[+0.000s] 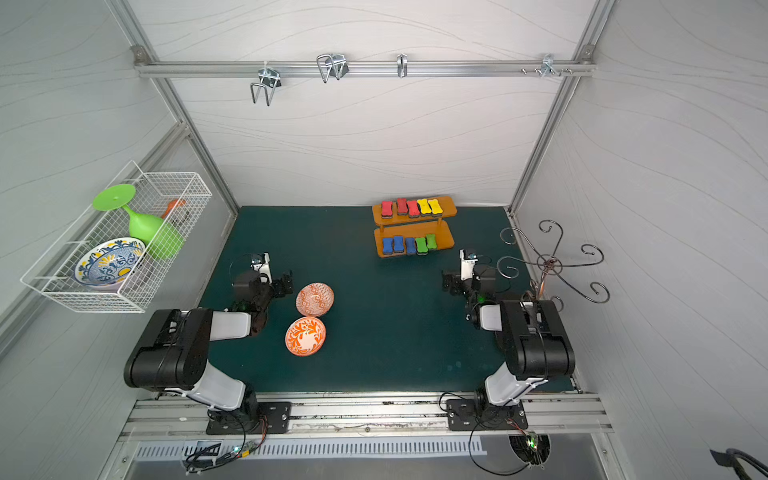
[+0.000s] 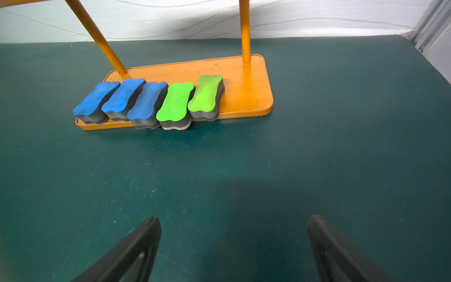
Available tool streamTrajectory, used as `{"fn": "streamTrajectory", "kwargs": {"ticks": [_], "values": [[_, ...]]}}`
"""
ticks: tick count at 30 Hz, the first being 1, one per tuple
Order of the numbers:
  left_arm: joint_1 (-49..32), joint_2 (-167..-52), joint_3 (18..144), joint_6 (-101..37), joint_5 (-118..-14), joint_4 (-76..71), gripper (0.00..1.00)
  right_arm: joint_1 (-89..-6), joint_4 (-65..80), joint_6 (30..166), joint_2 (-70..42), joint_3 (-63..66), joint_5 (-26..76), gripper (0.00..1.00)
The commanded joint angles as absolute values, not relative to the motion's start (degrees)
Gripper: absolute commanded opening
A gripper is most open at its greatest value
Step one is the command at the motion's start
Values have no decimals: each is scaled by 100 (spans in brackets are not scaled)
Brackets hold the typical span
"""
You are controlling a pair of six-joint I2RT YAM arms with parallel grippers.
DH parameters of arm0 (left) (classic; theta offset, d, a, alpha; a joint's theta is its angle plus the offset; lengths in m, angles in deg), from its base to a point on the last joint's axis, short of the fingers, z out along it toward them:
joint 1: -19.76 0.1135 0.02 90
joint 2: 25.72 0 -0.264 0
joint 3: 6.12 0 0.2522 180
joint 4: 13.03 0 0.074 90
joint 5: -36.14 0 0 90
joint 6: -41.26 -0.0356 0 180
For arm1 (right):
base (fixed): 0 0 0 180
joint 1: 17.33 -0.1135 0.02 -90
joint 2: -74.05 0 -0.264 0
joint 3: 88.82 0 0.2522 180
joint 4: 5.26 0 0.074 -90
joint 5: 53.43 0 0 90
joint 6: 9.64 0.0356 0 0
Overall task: Remove the whiteboard erasers from the shelf
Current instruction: Move the shelf to the center of the board.
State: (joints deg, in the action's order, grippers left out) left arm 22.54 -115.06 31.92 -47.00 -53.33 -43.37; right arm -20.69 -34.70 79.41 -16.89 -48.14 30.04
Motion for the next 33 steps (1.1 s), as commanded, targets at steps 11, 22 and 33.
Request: {"fn": "streamTrajectory", "kwargs": {"ticks": [11,22,33], "values": [[2292,-11444,3199,-4667,-5371,-4642,100,-2054,-3486,7903,-1603,-4865,2953,99],[2239,-11399,3223,-4623,-5064,-4590,100,-2073,-3494,7903,-1591,-4867,3005,99],[1283,-9752,5312,-3020,-3687,83,89,-5273,809,7516,-140,-2995,7365,99]]}}
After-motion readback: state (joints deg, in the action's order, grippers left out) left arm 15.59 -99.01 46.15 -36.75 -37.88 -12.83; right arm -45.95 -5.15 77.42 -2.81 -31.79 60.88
